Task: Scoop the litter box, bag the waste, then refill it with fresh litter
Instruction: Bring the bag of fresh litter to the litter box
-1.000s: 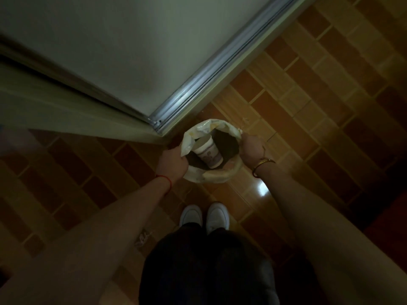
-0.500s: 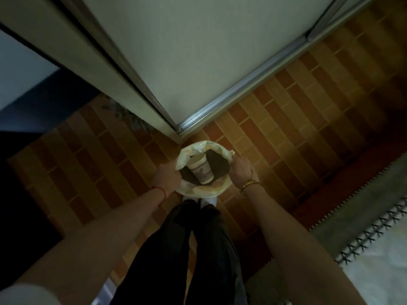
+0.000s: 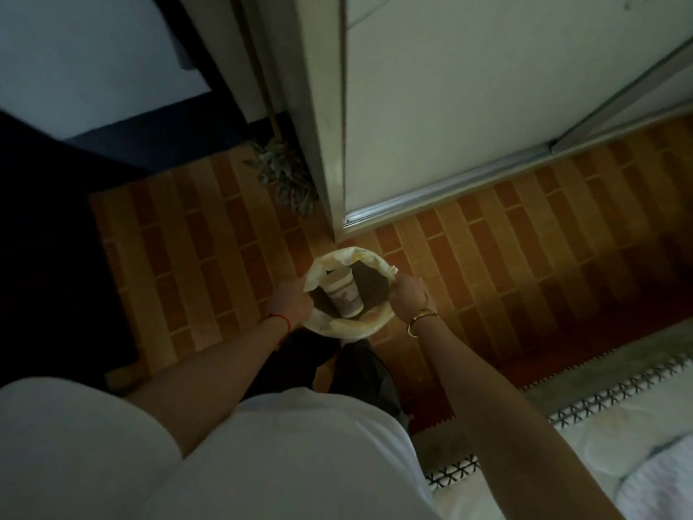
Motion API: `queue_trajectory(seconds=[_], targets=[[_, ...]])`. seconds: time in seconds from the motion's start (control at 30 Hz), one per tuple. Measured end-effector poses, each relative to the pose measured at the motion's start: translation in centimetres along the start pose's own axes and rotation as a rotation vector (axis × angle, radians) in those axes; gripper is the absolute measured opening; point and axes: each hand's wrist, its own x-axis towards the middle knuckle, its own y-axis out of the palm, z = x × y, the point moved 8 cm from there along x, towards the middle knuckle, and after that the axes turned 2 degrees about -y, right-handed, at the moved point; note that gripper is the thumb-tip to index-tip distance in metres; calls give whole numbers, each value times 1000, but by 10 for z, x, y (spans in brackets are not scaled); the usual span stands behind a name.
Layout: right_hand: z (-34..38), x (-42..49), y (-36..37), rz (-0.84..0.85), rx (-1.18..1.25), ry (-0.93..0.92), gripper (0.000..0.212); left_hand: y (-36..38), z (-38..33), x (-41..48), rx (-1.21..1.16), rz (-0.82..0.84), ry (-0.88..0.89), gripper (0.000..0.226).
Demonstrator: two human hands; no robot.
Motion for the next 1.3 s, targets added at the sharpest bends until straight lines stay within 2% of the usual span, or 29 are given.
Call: queue_trajectory(seconds=[0.2,0.37,0.5,0.63,0.73,0.83,0.93,1.07,1.2,1.3], targets=[[64,-15,17,109,-169,-239,26,-15,60,-50,-91,-120,-90,29],[124,-32,43,187,-275,-386,26,-12,121,-91,-261,-177,-246,25],[175,-56,69,260,-495,-558,29,-8,178,-124,-408,-254,-357,39],[223,-89,107,329,-731,-783,29,1,232,-167,-506,-311,-495,40],[257,-116,139,385,-799,-896,29,9,271,-203,-574,-379,-596,36],[287,-149,177,445,-801,-979,23,17,306,-238,-611,-425,-663,29],[316,-187,215,455,-810,-1074,41,31,345,-272,-630,-446,-737,29],[336,-243,277,538,-907,-1146,30,55,401,-322,-683,-476,-833,31],[352,-300,340,574,-963,-1214,41,80,453,-372,-750,-506,-912,28],[354,-344,387,644,-1032,-1221,22,109,491,-410,-865,-539,-977,26]])
